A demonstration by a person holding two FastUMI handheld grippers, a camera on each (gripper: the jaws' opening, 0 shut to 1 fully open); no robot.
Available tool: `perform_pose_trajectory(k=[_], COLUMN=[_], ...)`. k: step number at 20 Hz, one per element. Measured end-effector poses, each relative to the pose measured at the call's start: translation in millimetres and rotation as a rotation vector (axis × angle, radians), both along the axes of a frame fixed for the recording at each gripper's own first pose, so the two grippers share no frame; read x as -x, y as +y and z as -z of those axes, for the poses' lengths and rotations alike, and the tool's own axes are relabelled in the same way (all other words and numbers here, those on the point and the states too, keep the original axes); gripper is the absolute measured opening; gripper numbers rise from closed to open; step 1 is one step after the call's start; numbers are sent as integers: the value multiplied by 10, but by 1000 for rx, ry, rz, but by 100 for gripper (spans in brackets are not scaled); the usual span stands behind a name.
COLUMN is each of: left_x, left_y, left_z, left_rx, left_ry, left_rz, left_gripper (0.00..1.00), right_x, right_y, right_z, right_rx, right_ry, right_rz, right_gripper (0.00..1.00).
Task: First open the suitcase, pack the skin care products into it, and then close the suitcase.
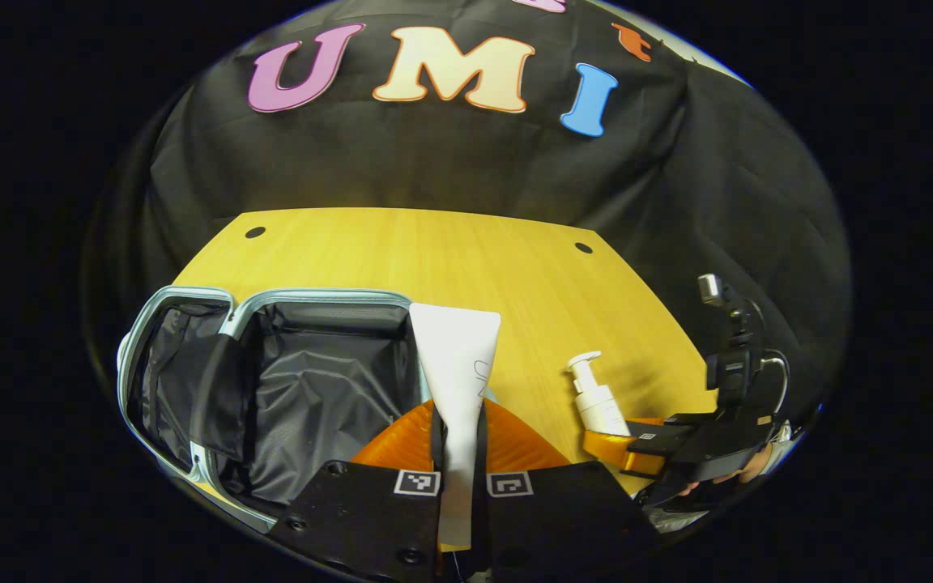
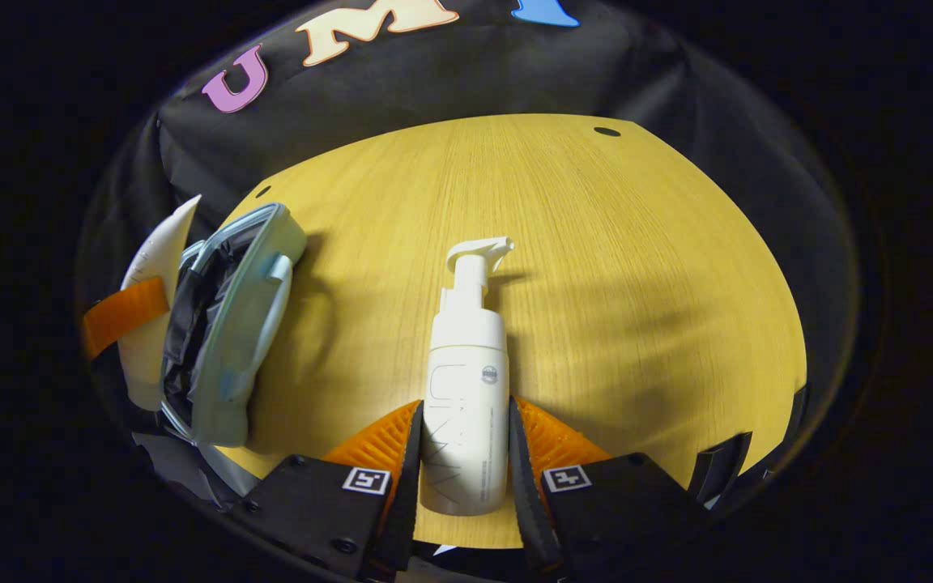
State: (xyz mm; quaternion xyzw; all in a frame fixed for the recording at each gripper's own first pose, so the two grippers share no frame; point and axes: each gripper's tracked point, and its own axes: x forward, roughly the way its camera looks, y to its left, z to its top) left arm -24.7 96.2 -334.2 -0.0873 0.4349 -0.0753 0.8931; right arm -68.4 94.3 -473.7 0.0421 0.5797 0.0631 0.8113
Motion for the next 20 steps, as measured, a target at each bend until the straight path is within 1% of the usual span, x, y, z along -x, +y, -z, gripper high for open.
perform_pose_trajectory(k=[3,5,7,11,14,16,17,18,19,20], left_x=[-6,-26,-40,14,137,218,253,263,216,214], left_y=[247,453,693,1055,1241,1328,1413,1443,1410,1394], left_z=[66,129,255,600,874,1047,1160,1179,1129,1118], left_rx=[-11,-24,-49,-78,-87,-78,-88,-69,-58,-46], left_ry=[20,26,42,106,166,204,223,223,192,185], left_rz=[-34,-59,-78,-92,-94,-116,-141,-157,-152,-138], left_gripper=[7,7,7,7,7,7,7,12,12,15], right_x=[-101,-214,-251,-333,-347,-368,-376,-392,-409,-425], right_y=[53,40,76,454,703,846,957,1065,1159,1283], right_z=[-231,-416,-535,-563,-593,-630,-663,-706,-726,-743], right_rx=[-22,-36,-54,-88,-120,-130,-139,-148,-155,-165], right_ry=[-34,-77,-91,-92,-78,-77,-81,-88,-86,-90], right_rz=[-22,-11,-18,-28,-22,-33,-42,-51,-64,-71], right_gripper=[53,53,54,54,53,53,53,53,53,53])
